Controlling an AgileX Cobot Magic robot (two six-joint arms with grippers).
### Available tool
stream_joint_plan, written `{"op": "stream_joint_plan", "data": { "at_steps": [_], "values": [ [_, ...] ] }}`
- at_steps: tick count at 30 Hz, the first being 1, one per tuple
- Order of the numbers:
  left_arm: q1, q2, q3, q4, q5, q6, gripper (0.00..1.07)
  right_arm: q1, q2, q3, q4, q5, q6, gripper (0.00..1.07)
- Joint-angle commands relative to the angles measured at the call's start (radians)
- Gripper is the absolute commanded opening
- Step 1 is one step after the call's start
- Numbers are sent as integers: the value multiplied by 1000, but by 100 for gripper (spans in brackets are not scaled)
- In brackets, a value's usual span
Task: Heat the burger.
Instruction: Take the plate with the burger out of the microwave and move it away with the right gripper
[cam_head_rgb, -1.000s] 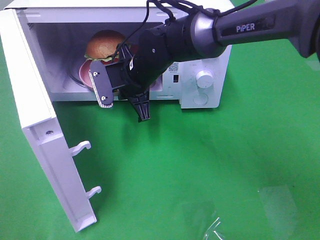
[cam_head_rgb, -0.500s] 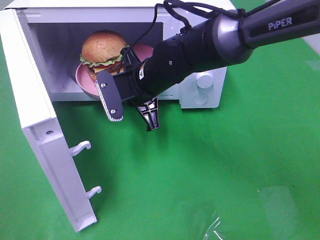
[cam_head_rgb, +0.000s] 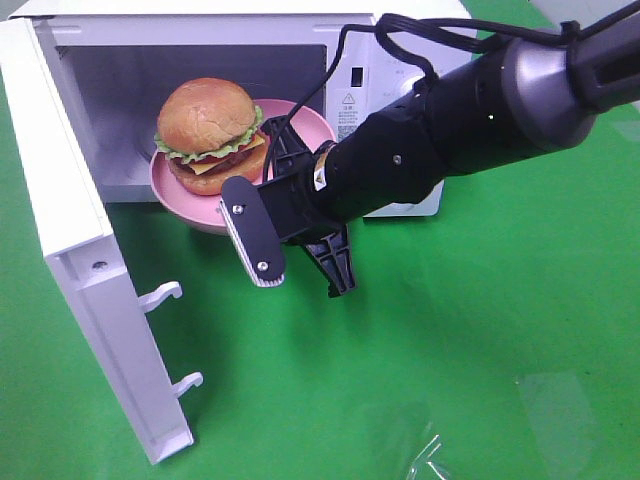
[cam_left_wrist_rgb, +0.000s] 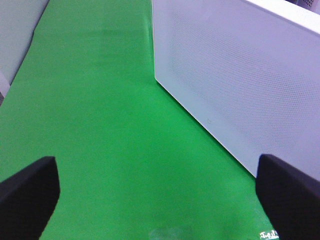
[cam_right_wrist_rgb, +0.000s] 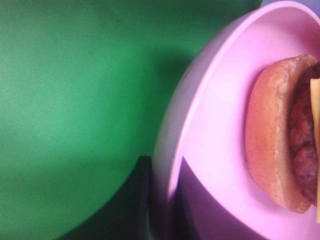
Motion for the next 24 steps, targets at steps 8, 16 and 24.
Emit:
{"op": "stream_joint_plan", "data": {
  "at_steps": [8,16,24],
  "values": [
    [2,-19,4,-2,-1,-1,100,0,-126,98,77,-58,28,0],
    [2,-19,4,-2,-1,-1,100,0,-214,196,100,-59,28,0],
    [2,-19,4,-2,-1,-1,100,0,-303,297,101,-60,33,0]
  ]
}}
